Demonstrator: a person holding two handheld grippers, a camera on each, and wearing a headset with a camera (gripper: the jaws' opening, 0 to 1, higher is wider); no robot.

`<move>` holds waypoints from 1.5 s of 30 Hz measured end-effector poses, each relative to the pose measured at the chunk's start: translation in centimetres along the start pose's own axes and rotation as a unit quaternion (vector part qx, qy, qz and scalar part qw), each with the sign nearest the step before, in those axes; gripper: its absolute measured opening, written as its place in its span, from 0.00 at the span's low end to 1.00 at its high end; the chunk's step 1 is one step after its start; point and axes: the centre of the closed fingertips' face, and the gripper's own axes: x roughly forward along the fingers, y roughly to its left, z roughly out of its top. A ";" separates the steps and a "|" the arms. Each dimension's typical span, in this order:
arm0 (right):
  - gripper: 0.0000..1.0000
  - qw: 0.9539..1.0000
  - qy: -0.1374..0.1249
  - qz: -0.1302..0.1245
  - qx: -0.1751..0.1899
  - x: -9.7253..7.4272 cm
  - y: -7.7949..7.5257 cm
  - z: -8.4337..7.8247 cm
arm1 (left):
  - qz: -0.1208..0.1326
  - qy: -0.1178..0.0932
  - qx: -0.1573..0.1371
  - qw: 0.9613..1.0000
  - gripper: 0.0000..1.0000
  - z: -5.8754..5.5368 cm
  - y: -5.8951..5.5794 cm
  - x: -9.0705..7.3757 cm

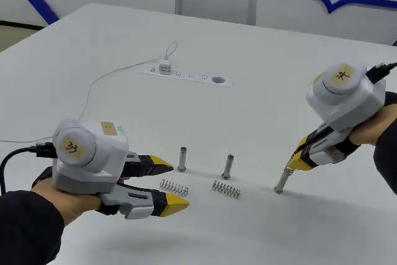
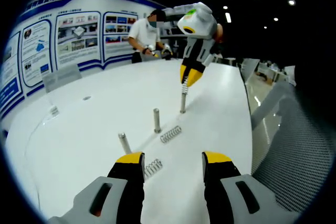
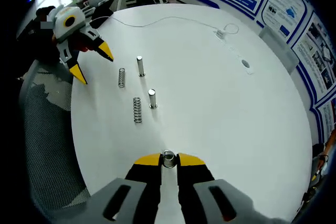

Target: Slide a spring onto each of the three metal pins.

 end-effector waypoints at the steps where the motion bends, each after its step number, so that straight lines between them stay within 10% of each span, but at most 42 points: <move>1: 0.12 1.000 0.001 0.001 0.000 0.1 0.0 0.0 | 0.000 0.000 0.000 1.000 0.45 0.0 0.0 0.0; 25: 0.12 0.999 0.047 0.015 0.014 4.7 -0.3 -2.2 | -0.001 0.006 0.001 1.000 0.45 -0.2 -0.2 0.0; 45: 0.17 0.999 0.036 0.003 0.000 4.5 -0.5 -2.3 | -0.003 0.006 0.002 1.000 0.45 -0.3 -0.3 0.1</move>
